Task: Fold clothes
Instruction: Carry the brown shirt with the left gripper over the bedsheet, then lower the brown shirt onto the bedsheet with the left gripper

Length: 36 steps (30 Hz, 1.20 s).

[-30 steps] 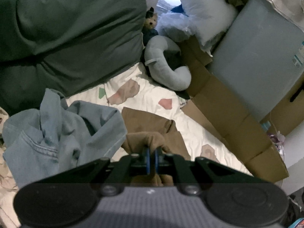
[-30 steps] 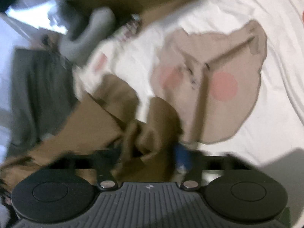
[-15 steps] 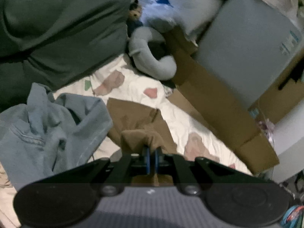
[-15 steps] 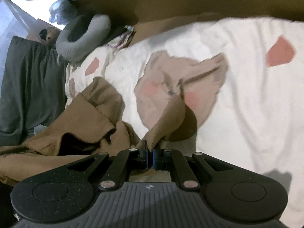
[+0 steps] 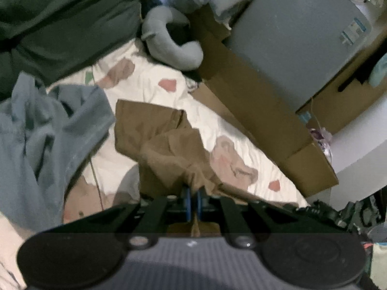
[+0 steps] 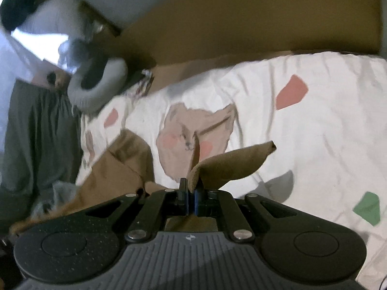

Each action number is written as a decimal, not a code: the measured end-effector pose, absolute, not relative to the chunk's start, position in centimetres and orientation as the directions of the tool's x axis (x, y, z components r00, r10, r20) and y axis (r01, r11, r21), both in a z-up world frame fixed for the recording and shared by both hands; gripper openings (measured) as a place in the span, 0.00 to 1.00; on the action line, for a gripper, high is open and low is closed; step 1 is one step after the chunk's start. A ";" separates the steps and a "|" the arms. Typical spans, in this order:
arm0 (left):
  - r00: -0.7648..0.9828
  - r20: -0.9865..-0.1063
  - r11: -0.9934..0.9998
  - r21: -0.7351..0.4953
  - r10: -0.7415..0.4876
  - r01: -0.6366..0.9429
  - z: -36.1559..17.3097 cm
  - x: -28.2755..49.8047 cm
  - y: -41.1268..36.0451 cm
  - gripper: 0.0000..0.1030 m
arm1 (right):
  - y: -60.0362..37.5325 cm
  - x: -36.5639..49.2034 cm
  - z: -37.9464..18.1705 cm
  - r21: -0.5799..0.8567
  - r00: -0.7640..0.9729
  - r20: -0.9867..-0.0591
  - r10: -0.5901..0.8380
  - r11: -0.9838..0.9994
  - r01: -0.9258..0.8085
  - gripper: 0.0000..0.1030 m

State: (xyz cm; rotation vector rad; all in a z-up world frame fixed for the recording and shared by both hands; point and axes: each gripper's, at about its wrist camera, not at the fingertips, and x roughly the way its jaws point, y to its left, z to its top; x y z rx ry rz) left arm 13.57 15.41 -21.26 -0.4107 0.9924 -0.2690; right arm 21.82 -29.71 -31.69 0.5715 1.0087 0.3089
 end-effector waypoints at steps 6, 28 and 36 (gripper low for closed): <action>0.478 -0.759 0.878 -0.474 -0.443 0.061 -21.9 11.9 14.2 0.05 | -33.5 19.5 -28.5 0.591 0.571 -0.681 0.457 0.805 0.060 0.02; 0.426 -0.727 0.838 -0.515 -0.538 0.180 -19.6 9.7 9.5 0.05 | -43.1 5.0 -24.2 0.570 0.608 -0.718 0.339 0.788 0.233 0.00; 0.378 -0.755 0.844 -0.486 -0.536 0.226 -18.8 7.6 9.5 0.05 | -43.9 0.3 -25.6 0.566 0.567 -0.746 0.350 0.781 0.263 0.00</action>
